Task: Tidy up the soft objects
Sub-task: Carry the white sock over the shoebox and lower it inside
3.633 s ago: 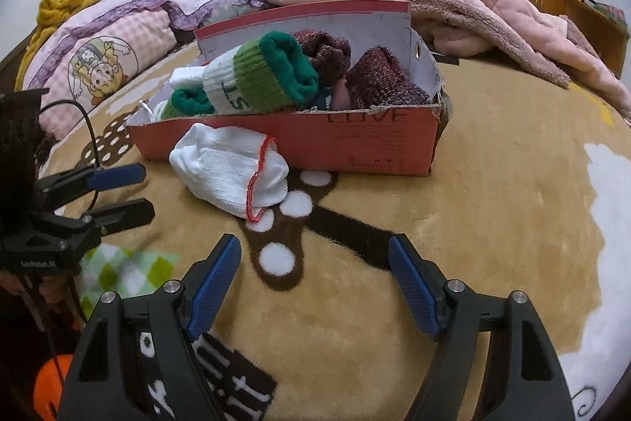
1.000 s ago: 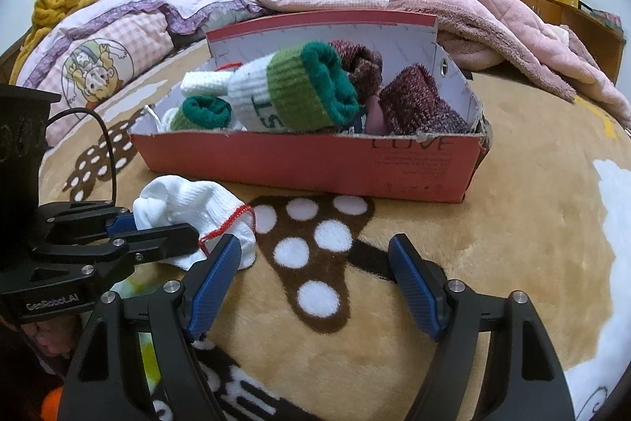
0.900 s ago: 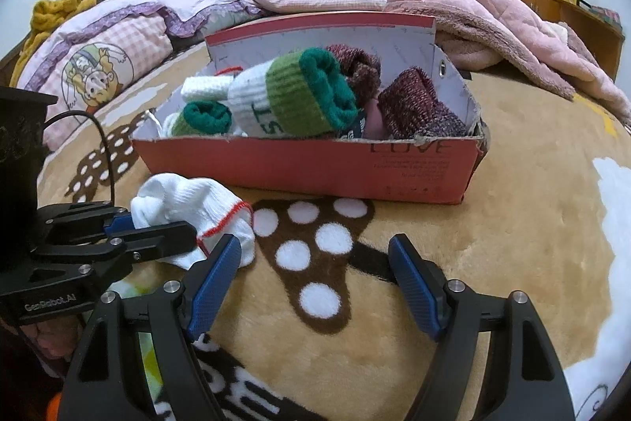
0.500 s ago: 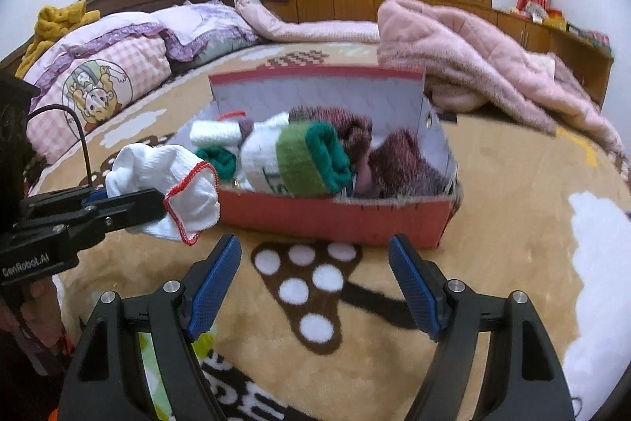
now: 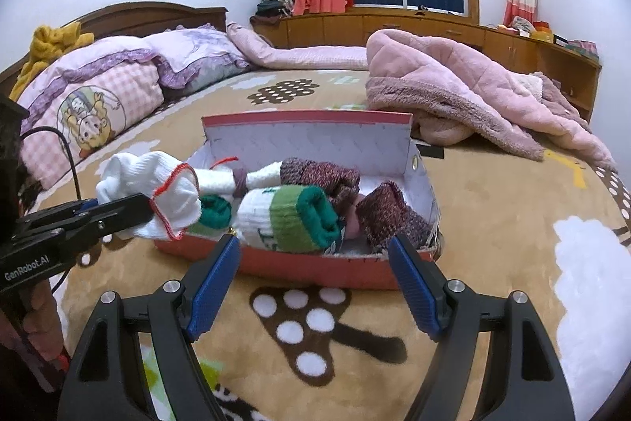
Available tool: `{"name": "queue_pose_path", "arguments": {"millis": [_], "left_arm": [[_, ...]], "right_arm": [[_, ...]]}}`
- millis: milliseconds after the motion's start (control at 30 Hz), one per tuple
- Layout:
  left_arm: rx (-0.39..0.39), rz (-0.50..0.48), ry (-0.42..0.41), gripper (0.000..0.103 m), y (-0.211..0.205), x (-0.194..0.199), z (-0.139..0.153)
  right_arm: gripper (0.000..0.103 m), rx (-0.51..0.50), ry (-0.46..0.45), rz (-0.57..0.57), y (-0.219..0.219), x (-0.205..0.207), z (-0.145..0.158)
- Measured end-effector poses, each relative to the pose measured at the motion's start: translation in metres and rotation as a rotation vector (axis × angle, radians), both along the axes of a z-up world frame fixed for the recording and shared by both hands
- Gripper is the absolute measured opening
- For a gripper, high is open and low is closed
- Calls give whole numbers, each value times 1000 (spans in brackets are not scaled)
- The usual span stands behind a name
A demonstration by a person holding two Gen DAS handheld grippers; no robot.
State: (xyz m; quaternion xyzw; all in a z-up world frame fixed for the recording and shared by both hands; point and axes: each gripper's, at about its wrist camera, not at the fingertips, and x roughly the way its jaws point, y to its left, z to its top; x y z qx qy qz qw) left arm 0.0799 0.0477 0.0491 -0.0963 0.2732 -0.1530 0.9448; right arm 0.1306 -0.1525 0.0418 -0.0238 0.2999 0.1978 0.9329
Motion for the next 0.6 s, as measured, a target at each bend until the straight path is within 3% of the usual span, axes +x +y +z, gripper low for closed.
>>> {"name": "queue_pose_path", "arguments": {"millis": [167, 600], "left_arm": [[30, 16, -32, 18, -1, 1, 3], [46, 71, -9, 18, -1, 25, -8]], "right_arm": [[79, 11, -11, -6, 4, 1, 1], [79, -15, -99, -7, 17, 8, 8]]}}
